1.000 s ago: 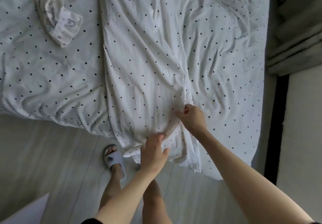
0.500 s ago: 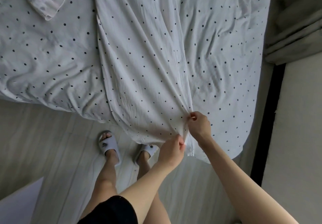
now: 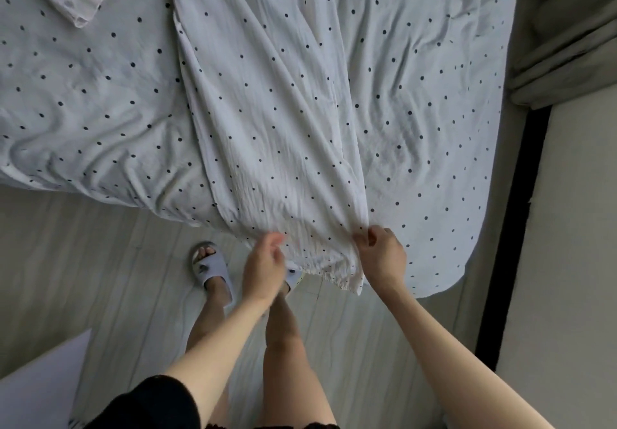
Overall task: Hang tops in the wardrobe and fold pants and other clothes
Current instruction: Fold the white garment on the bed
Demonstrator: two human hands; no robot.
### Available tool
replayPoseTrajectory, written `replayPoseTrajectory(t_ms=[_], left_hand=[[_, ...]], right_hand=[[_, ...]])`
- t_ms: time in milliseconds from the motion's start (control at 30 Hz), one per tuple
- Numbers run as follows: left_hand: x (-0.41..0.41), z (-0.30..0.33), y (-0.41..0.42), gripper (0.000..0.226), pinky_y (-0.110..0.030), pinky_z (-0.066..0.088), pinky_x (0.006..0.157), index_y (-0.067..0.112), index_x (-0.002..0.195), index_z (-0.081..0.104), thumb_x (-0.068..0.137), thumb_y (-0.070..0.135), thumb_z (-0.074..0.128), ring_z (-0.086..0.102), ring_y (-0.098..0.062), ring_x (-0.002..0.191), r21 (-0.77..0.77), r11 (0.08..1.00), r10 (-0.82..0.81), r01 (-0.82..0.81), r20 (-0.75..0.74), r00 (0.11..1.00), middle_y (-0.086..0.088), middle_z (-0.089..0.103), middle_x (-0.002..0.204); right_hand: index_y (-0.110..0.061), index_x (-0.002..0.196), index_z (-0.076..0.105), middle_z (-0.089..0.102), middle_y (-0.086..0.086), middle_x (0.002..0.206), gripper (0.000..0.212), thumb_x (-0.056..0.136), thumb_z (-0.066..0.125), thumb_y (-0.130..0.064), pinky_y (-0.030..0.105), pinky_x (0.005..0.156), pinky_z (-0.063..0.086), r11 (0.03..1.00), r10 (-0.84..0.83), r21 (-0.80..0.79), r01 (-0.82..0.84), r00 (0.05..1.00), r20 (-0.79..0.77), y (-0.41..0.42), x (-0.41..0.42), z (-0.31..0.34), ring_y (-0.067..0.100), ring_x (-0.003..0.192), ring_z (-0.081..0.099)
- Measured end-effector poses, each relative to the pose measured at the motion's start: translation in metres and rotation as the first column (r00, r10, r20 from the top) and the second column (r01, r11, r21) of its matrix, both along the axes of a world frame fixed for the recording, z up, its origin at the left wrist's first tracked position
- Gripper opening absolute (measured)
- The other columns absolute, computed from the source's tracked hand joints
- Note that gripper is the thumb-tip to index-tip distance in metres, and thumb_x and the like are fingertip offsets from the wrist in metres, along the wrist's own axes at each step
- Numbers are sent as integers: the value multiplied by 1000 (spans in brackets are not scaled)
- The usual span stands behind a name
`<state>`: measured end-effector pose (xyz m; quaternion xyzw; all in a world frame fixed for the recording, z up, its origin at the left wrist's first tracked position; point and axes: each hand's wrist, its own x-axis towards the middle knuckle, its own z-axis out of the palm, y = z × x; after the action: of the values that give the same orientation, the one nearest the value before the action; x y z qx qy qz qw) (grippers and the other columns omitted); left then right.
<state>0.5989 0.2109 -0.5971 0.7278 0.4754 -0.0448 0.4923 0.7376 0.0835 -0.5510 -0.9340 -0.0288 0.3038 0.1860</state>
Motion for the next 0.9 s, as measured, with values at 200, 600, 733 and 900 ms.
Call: replayPoseTrajectory(t_ms=[200, 600, 733, 900], left_hand=[[4, -2, 65, 32, -30, 40, 85, -5, 119, 48, 87, -4, 55, 51, -33, 104, 209, 958, 184, -195, 73, 980, -19, 50, 110], [11, 5, 109, 14, -12, 46, 64, 11, 105, 57, 91, 9, 58, 58, -2, 80, -266, 896, 391, -355, 96, 915, 7, 63, 90], [4, -2, 112, 13, -16, 42, 65, 16, 103, 62, 90, 15, 61, 58, 2, 80, -377, 887, 299, -267, 28, 954, 12, 64, 89], [4, -2, 106, 8, -22, 44, 70, 25, 95, 63, 90, 18, 61, 61, -5, 91, -500, 833, 270, -236, -4, 963, 8, 67, 98]], right_hand=[[-8, 91, 58, 59, 2, 94, 17, 91, 58, -25, 45, 90, 41, 992, -118, 48, 115, 991, 68, 0, -5, -7, 19, 76, 50], [-13, 68, 48, 44, -1, 61, 27, 92, 53, -23, 32, 58, 31, 992, -110, 36, 119, 975, -194, -6, -3, -11, 20, 62, 42], [-14, 65, 38, 37, -1, 61, 33, 95, 49, -21, 28, 54, 24, 979, -147, 88, 181, 941, -304, -13, -4, -10, 15, 57, 32], [-17, 63, 40, 39, -5, 59, 34, 96, 49, -21, 23, 52, 25, 983, -107, 109, 148, 942, -319, -20, -3, -5, 11, 54, 33]])
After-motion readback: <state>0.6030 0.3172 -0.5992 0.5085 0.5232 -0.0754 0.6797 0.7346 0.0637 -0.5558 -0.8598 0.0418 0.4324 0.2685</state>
